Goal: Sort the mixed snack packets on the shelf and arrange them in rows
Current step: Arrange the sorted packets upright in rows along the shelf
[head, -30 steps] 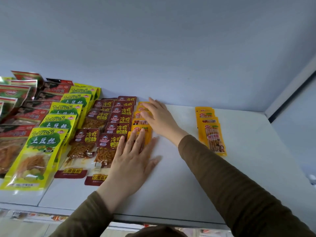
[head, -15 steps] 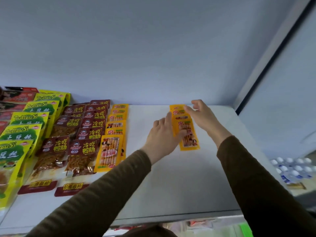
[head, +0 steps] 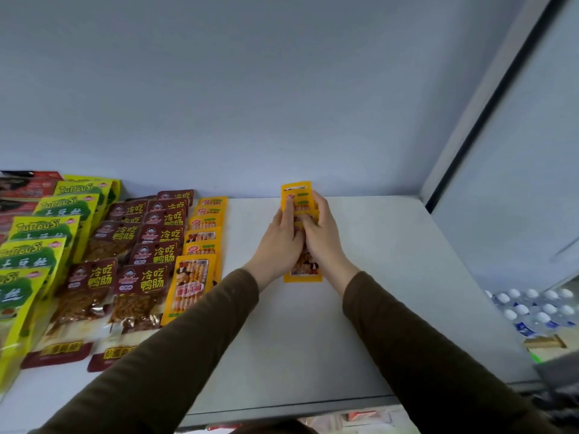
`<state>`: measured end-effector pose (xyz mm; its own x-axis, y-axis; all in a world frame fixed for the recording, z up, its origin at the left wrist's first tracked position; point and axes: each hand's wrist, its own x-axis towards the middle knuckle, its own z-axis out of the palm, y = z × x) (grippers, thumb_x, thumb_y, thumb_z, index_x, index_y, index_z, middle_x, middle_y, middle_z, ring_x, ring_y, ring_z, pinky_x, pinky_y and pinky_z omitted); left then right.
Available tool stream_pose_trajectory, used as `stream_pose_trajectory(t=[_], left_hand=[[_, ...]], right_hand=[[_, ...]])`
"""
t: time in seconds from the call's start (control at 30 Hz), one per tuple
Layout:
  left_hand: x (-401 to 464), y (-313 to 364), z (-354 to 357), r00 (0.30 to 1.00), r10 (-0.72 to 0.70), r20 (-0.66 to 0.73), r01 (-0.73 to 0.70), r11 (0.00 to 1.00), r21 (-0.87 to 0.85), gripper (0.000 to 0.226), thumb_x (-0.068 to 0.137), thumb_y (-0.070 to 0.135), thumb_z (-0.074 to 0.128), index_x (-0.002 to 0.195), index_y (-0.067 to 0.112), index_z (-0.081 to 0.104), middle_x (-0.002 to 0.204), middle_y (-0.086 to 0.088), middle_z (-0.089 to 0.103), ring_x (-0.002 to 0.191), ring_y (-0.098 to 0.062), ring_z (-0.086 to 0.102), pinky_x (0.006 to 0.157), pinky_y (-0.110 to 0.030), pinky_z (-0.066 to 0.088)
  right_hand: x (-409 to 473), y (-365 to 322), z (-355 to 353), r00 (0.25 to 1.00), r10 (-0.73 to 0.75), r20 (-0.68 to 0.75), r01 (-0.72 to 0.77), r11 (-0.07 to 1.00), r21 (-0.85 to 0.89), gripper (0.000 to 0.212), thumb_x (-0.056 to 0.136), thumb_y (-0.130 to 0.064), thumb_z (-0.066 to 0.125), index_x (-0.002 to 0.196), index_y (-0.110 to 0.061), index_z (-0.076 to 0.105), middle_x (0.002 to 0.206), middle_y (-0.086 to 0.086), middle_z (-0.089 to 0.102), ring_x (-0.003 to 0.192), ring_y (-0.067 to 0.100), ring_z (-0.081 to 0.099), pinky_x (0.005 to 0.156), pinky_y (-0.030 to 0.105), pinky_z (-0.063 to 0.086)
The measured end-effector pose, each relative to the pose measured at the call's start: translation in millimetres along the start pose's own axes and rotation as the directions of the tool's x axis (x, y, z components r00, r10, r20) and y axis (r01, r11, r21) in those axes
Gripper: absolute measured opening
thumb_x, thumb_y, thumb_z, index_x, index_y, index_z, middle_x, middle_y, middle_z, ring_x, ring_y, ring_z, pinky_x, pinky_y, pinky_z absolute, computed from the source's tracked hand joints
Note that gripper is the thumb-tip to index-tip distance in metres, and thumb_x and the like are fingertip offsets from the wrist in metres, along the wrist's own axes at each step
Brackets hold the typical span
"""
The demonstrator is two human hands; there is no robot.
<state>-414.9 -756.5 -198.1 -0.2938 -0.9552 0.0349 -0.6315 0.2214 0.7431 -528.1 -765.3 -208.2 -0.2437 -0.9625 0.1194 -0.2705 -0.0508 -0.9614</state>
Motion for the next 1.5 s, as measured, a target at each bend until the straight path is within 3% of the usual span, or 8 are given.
stream_pose_trajectory(t=[0.13,0.3,0.47,0.7,0.87,1.03,1.3,1.5], left_hand=[[-10.2,-8.4,-23.8,0.993,-0.057,-0.102,0.049,0.996,-0.074,0.07,0.107,0.015,0.038,0.165,0.024,0.001,0.167,-0.008,0.023,0.148,-0.027,0.035,0.116,-0.03,0.03],[-21.0,-26.1,-51.4,0.979,-0.078,-0.188,0.104,0.986,0.133,0.07,0.107,0.022,0.041,0.165,0.018,0.003,0.171,-0.01,0.013,0.157,-0.032,0.013,0.126,-0.044,0.014],[-29.2,-52.6,-67.6,0.973,-0.131,-0.192,0.209,0.855,0.475,0.071,0.106,0.045,0.032,0.165,0.019,0.003,0.17,-0.01,0.02,0.159,-0.029,0.009,0.127,-0.051,-0.006],[-35.5,-62.4,-76.3,0.979,-0.173,-0.106,0.203,0.811,0.549,0.071,0.103,0.056,0.03,0.165,0.029,0.006,0.173,-0.009,0.0,0.159,-0.029,-0.012,0.126,-0.054,-0.011],[-58.2,-58.8,-71.8,0.989,-0.062,-0.137,0.131,0.8,0.585,0.076,0.102,0.063,0.025,0.165,0.027,0.002,0.173,-0.009,-0.005,0.158,-0.028,-0.014,0.127,-0.05,-0.011],[-77.6,-53.6,-53.4,0.998,-0.012,-0.057,0.049,0.719,0.693,0.092,0.092,0.079,0.008,0.165,0.025,-0.003,0.173,-0.006,-0.008,0.159,-0.027,-0.013,0.126,-0.051,-0.012],[-99.3,-52.9,-46.3,0.996,0.045,-0.075,0.016,0.749,0.663,0.094,0.088,0.089,0.016,0.16,0.028,0.019,0.173,-0.003,0.01,0.16,-0.025,0.001,0.128,-0.05,-0.006],[-103.0,-52.3,-44.3,0.998,0.035,-0.054,0.01,0.748,0.663,0.095,0.089,0.089,0.012,0.163,0.029,0.01,0.173,-0.003,0.004,0.16,-0.024,-0.002,0.127,-0.049,-0.011]], right_hand=[[2.1,-10.0,32.3,0.998,0.068,-0.003,-0.064,0.948,0.313,0.039,0.1,-0.011,0.058,0.138,-0.02,0.053,0.128,-0.004,0.064,0.114,0.007,0.064,0.099,0.03,0.052],[7.8,-21.1,72.6,0.975,0.19,0.119,-0.224,0.868,0.444,0.034,0.098,-0.007,0.06,0.13,-0.016,0.055,0.128,0.002,0.064,0.117,0.022,0.065,0.101,0.043,0.054],[1.6,-24.8,100.1,0.991,0.112,0.066,-0.121,0.983,0.137,0.037,0.099,-0.01,0.058,0.135,-0.016,0.051,0.131,0.002,0.056,0.124,0.019,0.055,0.104,0.033,0.047],[0.3,-23.3,100.2,0.983,0.078,0.165,-0.045,0.98,-0.195,0.056,0.101,-0.007,0.046,0.154,-0.021,0.036,0.152,0.008,0.044,0.143,0.028,0.035,0.117,0.045,0.035],[11.4,-21.0,77.9,0.963,-0.122,0.242,0.181,0.954,-0.238,0.045,0.104,-0.011,0.042,0.148,-0.019,0.046,0.155,0.002,0.043,0.147,0.024,0.028,0.118,0.032,0.026],[17.1,-17.8,74.3,0.873,-0.179,0.454,0.375,0.841,-0.39,0.041,0.108,-0.023,0.041,0.147,-0.02,0.051,0.151,0.002,0.047,0.143,0.024,0.03,0.119,0.037,0.026],[2.4,-3.4,64.5,0.879,-0.319,0.355,0.429,0.855,-0.292,0.022,0.103,-0.021,0.051,0.112,-0.019,0.071,0.112,-0.003,0.063,0.113,0.018,0.048,0.094,0.03,0.042],[28.7,-12.2,74.4,0.895,-0.255,0.367,0.404,0.812,-0.421,0.033,0.107,-0.025,0.043,0.136,-0.017,0.058,0.14,0.001,0.057,0.135,0.021,0.041,0.112,0.036,0.036]])
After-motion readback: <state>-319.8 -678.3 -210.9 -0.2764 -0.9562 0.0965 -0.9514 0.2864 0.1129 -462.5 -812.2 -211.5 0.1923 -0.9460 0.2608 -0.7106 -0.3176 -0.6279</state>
